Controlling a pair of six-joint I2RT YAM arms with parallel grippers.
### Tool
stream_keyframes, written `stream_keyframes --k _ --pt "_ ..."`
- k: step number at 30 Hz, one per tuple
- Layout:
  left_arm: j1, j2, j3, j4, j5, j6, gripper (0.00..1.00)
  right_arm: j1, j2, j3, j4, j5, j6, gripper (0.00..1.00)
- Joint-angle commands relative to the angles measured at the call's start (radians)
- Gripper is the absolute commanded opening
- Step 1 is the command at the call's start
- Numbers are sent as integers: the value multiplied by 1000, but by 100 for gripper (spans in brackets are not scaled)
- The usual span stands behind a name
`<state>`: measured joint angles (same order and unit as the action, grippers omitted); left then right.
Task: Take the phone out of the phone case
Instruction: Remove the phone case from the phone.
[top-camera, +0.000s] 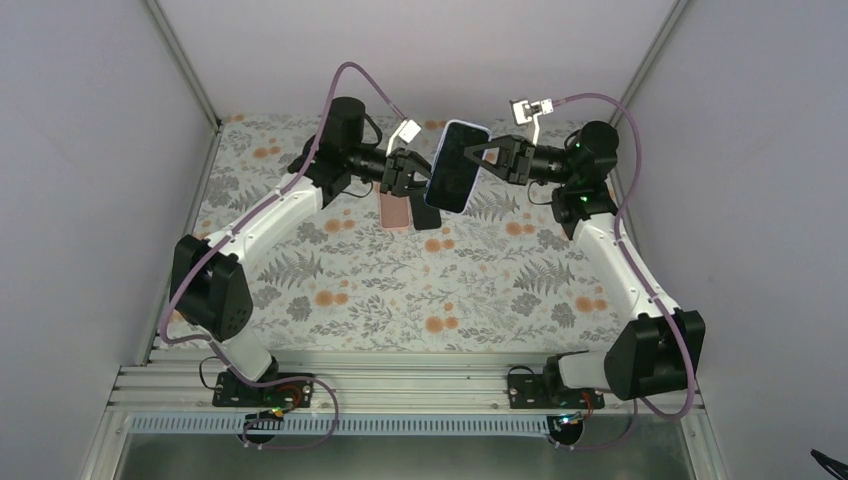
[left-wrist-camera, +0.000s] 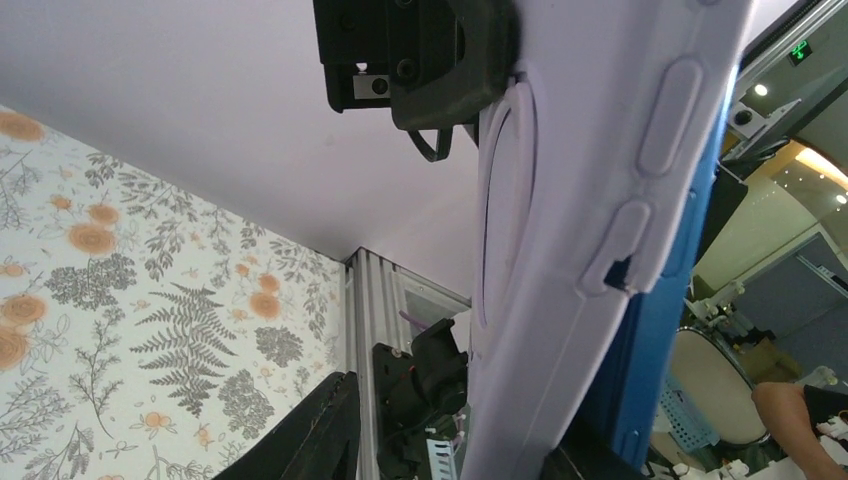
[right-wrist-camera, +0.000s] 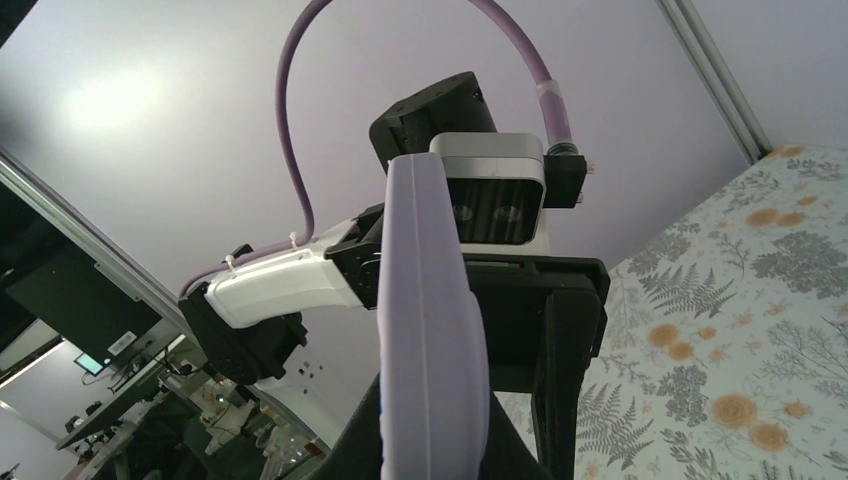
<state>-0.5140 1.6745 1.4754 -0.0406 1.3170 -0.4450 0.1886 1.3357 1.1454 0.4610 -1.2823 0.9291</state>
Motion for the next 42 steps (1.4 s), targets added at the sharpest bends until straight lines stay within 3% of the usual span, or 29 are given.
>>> stream_keyframes --k 1,12,17,27,31,37,42 --pt "-54 5 43 116 -52 -35 39 102 25 -19 -165 -112 -127 4" --pt "-79 3 5 216 -40 -127 37 100 87 -24 -149 -135 -98 4" --pt "-78 -1 -70 360 -32 -261 29 93 132 25 -213 -137 -139 4" --pt "-53 -16 -150 433 -56 -345 13 42 211 188 -431 -88 -273 5" --pt "-28 -12 -189 488 -72 -415 3 13 224 219 -467 -53 -295 24" --pt "-10 0 -193 479 -90 -427 2 -52 263 331 -579 -8 -360 49" --pt "9 16 -199 467 -112 -439 2 -90 268 433 -748 104 -529 73"
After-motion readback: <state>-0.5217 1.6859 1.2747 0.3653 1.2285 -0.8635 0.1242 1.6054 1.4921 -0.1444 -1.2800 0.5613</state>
